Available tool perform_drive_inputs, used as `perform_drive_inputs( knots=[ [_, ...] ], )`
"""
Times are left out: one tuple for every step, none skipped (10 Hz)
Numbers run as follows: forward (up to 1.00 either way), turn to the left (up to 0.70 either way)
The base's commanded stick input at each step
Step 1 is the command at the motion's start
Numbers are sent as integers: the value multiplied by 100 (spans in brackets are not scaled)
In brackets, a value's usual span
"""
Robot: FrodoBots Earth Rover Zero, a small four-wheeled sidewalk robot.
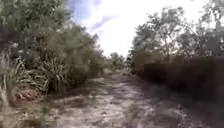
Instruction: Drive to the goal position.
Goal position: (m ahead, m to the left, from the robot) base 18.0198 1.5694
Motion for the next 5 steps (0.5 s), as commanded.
perform_drive_inputs(
  knots=[
    [100,0],
    [100,-3],
    [100,-20],
    [100,-38],
    [100,-29]
  ],
)
